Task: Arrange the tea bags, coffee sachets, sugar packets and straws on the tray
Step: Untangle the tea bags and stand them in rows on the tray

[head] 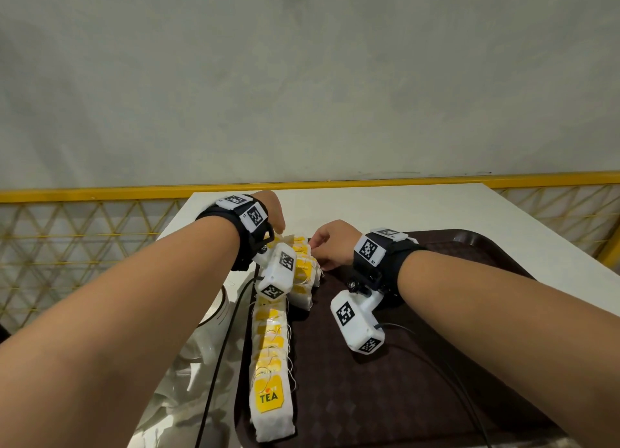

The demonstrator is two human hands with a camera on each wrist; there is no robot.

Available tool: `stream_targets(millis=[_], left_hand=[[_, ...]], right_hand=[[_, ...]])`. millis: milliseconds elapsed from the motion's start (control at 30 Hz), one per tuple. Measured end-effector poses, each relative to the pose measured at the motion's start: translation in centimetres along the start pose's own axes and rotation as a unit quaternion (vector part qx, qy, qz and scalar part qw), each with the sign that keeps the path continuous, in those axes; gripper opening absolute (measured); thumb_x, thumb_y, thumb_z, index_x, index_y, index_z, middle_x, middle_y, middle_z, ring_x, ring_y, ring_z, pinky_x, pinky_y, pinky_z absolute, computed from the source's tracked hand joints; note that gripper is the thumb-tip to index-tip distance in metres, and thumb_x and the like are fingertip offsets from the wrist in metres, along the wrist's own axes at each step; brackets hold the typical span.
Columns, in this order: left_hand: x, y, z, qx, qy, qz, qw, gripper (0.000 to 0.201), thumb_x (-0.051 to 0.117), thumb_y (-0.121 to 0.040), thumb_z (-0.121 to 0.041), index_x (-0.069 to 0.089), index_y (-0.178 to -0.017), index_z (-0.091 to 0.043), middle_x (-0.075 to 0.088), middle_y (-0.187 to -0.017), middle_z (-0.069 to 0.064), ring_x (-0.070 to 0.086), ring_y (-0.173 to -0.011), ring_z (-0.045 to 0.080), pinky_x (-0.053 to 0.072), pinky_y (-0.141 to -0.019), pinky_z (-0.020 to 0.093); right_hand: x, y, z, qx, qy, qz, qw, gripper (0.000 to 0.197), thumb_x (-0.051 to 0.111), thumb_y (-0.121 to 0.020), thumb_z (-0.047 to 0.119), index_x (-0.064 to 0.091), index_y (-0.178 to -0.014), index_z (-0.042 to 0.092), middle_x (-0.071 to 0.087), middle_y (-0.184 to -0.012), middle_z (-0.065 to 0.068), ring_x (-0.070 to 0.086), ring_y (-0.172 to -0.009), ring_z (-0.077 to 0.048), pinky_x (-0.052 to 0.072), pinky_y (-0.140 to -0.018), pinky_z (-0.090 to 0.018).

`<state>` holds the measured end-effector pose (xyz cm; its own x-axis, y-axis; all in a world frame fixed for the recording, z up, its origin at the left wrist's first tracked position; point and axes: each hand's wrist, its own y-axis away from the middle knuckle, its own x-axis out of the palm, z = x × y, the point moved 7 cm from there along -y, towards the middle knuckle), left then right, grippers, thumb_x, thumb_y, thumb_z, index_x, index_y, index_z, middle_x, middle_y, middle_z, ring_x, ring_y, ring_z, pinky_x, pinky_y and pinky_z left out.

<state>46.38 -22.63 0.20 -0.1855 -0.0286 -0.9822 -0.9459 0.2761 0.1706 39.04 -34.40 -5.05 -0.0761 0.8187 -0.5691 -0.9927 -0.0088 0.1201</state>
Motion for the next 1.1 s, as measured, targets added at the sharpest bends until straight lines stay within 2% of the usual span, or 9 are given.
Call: stream_targets(millis=[200, 300, 400, 500, 567, 767, 900, 1000, 1100], left_hand=[[0.3, 1.3, -0.4, 0.05, 0.027, 0.065, 0.996, 0.026, 0.073, -0.082, -0.022, 0.071, -0.103, -0.005, 0.063, -0.08, -0.001, 0.056, -0.078, 0.017, 0.043, -0.058, 0.018], [0.3, 2.0, -1.1, 0.088, 0.03, 0.089, 0.992, 0.024, 0.07, -0.084, -0.013, 0.07, -0.108, -0.013, 0.057, -0.078, -0.009, 0.051, -0.064, 0.002, 0.038, -0.047, 0.01], [0.9, 2.2, -1.7, 0.096, 0.007, 0.074, 0.993, 0.024, 0.068, -0.086, -0.02, 0.071, -0.109, -0.011, 0.065, -0.09, -0.004, 0.054, -0.07, 0.006, 0.041, -0.061, 0.016], [1.8, 2.0, -2.1, 0.076, -0.028, 0.062, 0.995, 0.03, 0.066, -0.088, -0.024, 0.07, -0.111, -0.006, 0.068, -0.114, 0.006, 0.059, -0.096, 0.018, 0.046, -0.086, 0.029], [2.3, 2.1, -2.1, 0.065, -0.046, 0.059, 0.995, 0.033, 0.066, -0.088, -0.026, 0.069, -0.11, -0.003, 0.068, -0.114, 0.009, 0.06, -0.097, 0.022, 0.047, -0.09, 0.032], [1.4, 1.9, -1.5, 0.048, -0.046, 0.008, 0.998, 0.028, 0.065, -0.087, -0.022, 0.069, -0.111, -0.008, 0.067, -0.109, 0.002, 0.063, -0.102, 0.022, 0.05, -0.087, 0.03], [0.0, 4.1, -1.8, 0.086, 0.045, 0.069, 0.993, 0.021, 0.069, -0.083, -0.016, 0.073, -0.104, -0.015, 0.067, -0.086, -0.004, 0.055, -0.069, 0.005, 0.042, -0.055, 0.017], [0.3, 5.3, -1.6, 0.101, 0.017, 0.111, 0.989, 0.02, 0.073, -0.079, -0.025, 0.072, -0.099, -0.024, 0.068, -0.089, -0.009, 0.056, -0.074, 0.003, 0.042, -0.061, 0.019], [0.2, 6.1, -2.0, 0.108, 0.0, 0.076, 0.991, 0.021, 0.079, -0.075, -0.027, 0.07, -0.091, -0.019, 0.063, -0.084, -0.007, 0.055, -0.077, 0.008, 0.043, -0.068, 0.021]], right_hand=[[-0.5, 0.6, 0.1, 0.011, 0.037, 0.017, 0.999, 0.016, 0.065, -0.085, 0.0, 0.065, -0.074, 0.012, 0.065, -0.084, -0.015, 0.064, -0.075, -0.024, 0.06, -0.078, -0.039], [-1.1, 1.3, 0.1, 0.028, -0.011, 0.02, 0.999, 0.02, 0.058, -0.087, -0.006, 0.062, -0.076, 0.01, 0.065, -0.076, -0.011, 0.061, -0.063, -0.016, 0.056, -0.061, -0.024], [-1.2, 2.1, 0.2, 0.032, -0.055, 0.026, 0.998, 0.02, 0.054, -0.09, -0.006, 0.061, -0.08, 0.01, 0.065, -0.073, -0.006, 0.059, -0.06, -0.013, 0.052, -0.053, -0.018], [-1.1, 2.5, 0.3, 0.019, -0.062, 0.024, 0.998, 0.017, 0.06, -0.088, -0.002, 0.063, -0.08, 0.012, 0.064, -0.072, -0.005, 0.059, -0.061, -0.012, 0.052, -0.057, -0.02], [-1.2, 2.7, 0.2, 0.016, -0.071, 0.015, 0.997, 0.014, 0.061, -0.088, 0.001, 0.063, -0.079, 0.013, 0.063, -0.074, -0.005, 0.059, -0.062, -0.012, 0.053, -0.06, -0.023], [-0.8, 3.5, 0.4, 0.012, -0.064, 0.046, 0.997, 0.012, 0.07, -0.084, 0.003, 0.063, -0.082, 0.012, 0.063, -0.082, -0.011, 0.062, -0.071, -0.017, 0.057, -0.067, -0.027], [-0.8, 3.2, 1.0, -0.004, -0.068, 0.008, 0.998, 0.02, 0.066, -0.081, -0.007, 0.062, -0.079, 0.012, 0.062, -0.084, -0.013, 0.062, -0.077, -0.025, 0.057, -0.069, -0.031], [-0.5, 2.9, 1.6, -0.005, -0.072, -0.002, 0.997, 0.021, 0.065, -0.082, -0.007, 0.062, -0.075, 0.012, 0.061, -0.081, -0.012, 0.061, -0.069, -0.026, 0.057, -0.069, -0.035], [0.1, 2.8, 1.6, 0.009, -0.06, 0.009, 0.998, 0.021, 0.063, -0.084, -0.006, 0.062, -0.076, 0.013, 0.064, -0.087, -0.019, 0.062, -0.062, -0.028, 0.057, -0.068, -0.037]])
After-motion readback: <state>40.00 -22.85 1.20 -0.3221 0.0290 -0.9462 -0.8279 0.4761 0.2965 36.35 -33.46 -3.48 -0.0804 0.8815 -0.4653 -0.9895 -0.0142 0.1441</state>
